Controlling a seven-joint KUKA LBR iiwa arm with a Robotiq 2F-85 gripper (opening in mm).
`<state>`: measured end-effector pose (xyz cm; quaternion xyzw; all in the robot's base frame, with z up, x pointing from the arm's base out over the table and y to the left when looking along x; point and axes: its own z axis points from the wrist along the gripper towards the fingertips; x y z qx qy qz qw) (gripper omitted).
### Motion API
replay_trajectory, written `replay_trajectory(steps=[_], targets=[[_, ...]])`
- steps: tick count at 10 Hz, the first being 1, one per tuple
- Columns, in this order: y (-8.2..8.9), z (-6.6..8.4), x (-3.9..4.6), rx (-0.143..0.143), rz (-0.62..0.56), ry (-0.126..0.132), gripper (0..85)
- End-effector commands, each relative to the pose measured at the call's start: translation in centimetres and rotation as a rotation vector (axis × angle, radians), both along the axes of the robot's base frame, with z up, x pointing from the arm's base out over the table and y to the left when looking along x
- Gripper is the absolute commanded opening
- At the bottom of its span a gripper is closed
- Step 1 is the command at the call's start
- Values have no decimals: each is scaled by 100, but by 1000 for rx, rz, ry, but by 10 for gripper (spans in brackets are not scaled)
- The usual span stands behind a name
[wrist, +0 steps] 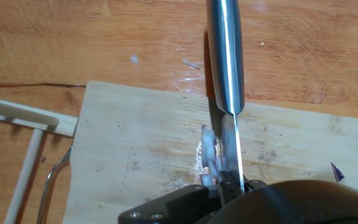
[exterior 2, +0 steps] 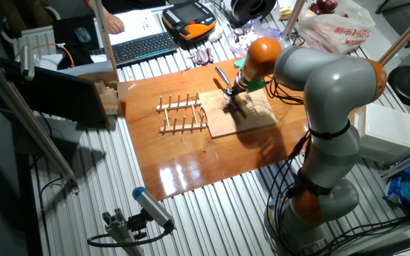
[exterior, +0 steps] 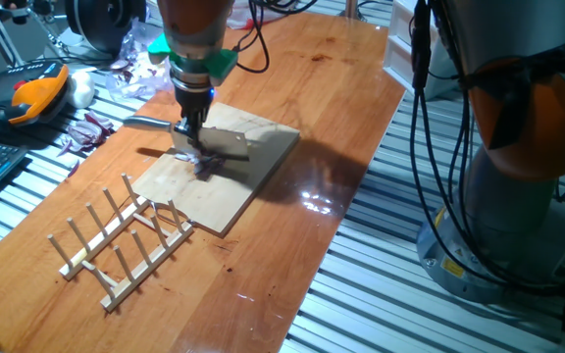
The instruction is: Chop the onions
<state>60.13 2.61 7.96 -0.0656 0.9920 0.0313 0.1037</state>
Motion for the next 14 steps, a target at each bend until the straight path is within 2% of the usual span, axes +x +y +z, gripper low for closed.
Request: replay_trajectory(steps=[1,4,7,9,10,12,14], targets=[[-4,-6,-2,0,2,-3,0],[-33,-6,-8,-9,6,-9,0],[-59,-26,-25,-6,4,-17,0],[-41,-53,-50,3,-15,-65,0],[-33,-50,-52,2,-18,-69,0],[8,55,-10,-3,-17,-32,0],[86,245,19,-23,-29,-16,0]])
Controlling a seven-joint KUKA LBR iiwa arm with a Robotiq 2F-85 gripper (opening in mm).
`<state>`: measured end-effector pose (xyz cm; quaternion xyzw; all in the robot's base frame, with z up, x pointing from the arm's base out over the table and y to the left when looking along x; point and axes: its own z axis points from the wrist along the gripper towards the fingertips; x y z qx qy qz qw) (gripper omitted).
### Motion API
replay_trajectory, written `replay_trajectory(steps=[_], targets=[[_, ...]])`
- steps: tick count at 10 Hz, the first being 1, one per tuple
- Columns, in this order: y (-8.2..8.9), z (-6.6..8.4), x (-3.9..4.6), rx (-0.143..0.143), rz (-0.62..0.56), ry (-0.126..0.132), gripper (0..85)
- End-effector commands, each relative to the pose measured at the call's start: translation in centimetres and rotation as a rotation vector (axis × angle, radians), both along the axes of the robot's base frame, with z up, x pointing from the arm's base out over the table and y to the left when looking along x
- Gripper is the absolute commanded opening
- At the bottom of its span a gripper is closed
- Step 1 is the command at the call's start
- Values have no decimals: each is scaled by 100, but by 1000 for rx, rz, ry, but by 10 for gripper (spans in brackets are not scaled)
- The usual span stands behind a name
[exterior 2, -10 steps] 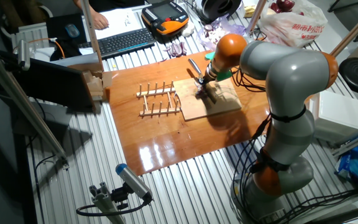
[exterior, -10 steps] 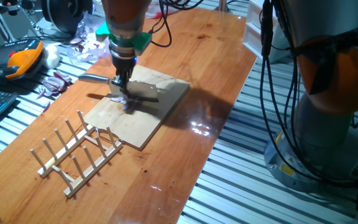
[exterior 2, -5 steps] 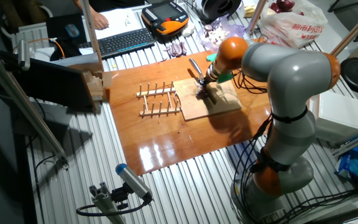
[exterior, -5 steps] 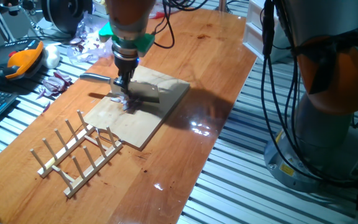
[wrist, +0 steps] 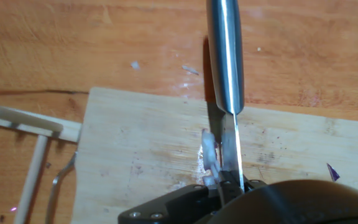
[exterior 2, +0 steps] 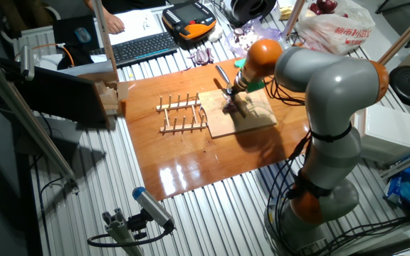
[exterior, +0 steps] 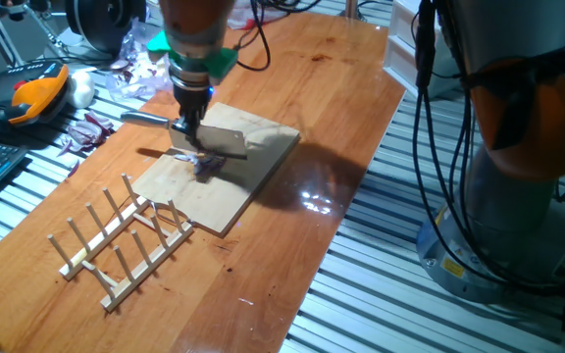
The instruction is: Chop the onions
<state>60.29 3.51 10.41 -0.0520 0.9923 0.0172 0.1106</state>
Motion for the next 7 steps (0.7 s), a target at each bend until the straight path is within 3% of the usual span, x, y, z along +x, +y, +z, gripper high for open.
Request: replay_trajectory(steps=[1,2,4,7], targets=[[52,72,6,-3,-8,5,0],[113,106,2,-8,-18,7,0],[158,21,-23,-4,-25,-7,0],[105,-184,-85,8,-22,-53,0]])
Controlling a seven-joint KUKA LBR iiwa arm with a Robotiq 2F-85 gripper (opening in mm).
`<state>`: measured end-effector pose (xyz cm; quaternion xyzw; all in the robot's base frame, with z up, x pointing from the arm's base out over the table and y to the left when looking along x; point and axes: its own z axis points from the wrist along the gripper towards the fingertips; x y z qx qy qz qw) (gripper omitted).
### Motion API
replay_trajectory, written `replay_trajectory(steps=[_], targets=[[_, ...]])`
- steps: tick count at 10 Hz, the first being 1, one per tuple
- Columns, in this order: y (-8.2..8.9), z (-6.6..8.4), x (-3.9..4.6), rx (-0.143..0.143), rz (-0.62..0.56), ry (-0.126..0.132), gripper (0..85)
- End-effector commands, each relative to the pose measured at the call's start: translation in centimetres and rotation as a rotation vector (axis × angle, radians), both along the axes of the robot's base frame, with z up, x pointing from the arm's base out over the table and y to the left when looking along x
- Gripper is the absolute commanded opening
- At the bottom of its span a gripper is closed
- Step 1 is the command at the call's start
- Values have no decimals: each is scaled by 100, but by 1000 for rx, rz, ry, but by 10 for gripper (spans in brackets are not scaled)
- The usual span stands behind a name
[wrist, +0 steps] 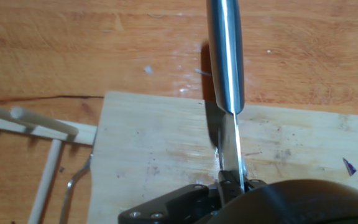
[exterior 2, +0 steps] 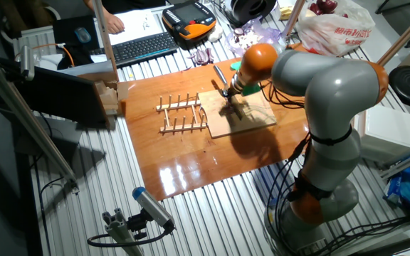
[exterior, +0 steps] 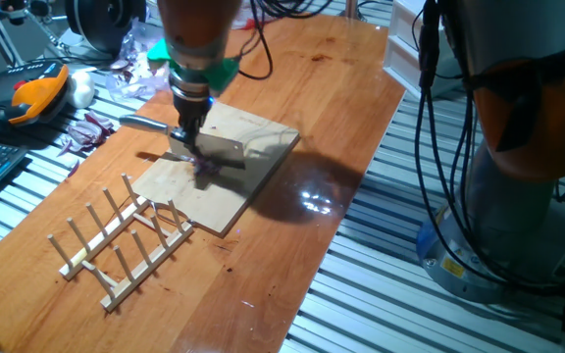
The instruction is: Chop the onions
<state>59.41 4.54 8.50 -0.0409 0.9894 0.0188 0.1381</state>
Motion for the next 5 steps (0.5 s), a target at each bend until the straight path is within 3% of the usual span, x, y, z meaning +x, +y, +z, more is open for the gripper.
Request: replay_trajectory(steps=[1,5], targets=[[-3,-33,-19,1,0,-9,0],[1,-126,-34,2,-5,-35,0]])
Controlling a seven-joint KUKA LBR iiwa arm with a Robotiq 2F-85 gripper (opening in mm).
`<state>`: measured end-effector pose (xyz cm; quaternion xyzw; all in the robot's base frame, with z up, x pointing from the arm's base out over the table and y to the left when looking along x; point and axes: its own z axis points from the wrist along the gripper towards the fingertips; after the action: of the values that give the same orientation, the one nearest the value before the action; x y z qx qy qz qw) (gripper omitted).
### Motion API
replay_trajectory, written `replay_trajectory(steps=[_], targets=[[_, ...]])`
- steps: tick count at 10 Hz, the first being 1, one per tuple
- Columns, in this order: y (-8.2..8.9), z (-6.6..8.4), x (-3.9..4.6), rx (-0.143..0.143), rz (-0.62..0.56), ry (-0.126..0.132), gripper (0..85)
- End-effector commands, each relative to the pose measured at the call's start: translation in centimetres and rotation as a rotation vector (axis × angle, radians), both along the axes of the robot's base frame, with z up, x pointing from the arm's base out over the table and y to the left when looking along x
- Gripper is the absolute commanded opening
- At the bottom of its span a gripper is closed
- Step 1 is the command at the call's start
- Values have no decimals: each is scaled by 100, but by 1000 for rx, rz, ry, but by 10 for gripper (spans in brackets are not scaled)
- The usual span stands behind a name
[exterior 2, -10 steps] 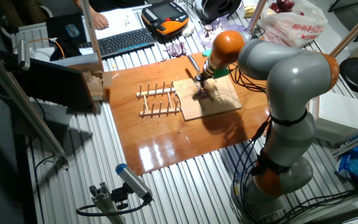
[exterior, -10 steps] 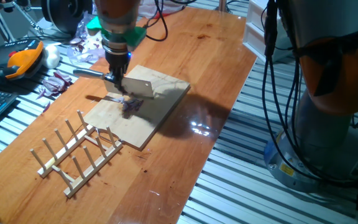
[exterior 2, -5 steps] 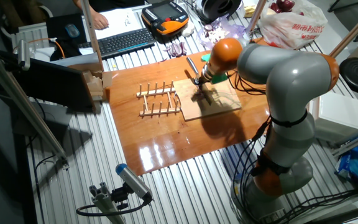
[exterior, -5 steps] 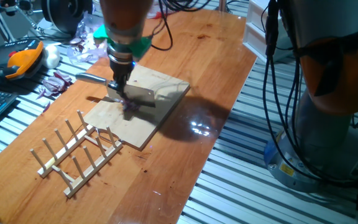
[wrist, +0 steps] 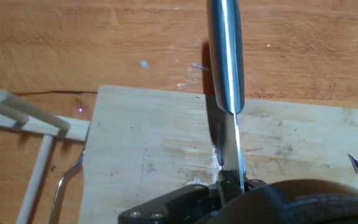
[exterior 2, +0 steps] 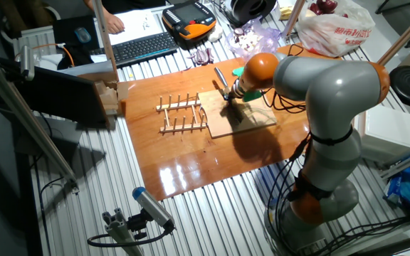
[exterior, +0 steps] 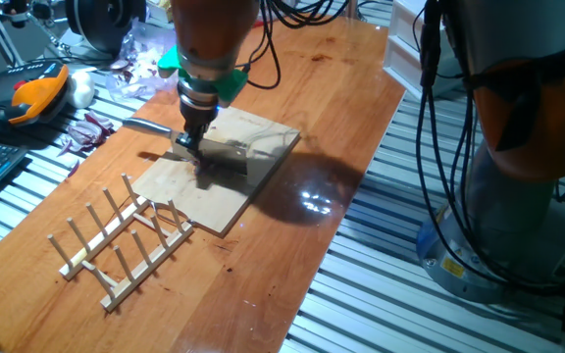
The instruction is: Chop the onions
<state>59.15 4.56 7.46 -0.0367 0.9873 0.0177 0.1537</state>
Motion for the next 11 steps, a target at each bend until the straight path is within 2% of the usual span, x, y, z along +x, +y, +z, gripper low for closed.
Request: replay_trajectory(steps=[1,3,4,5,8,11], targets=[[49,48,13,0,-4,8,0],[125,305,72,-19,-14,48,0],[131,376,82,-24,-16,56,0],[137,374,76,-26,-17,57,0],[210,162,26,-9,-37,34,0],[185,23,21,10,-33,20,0]])
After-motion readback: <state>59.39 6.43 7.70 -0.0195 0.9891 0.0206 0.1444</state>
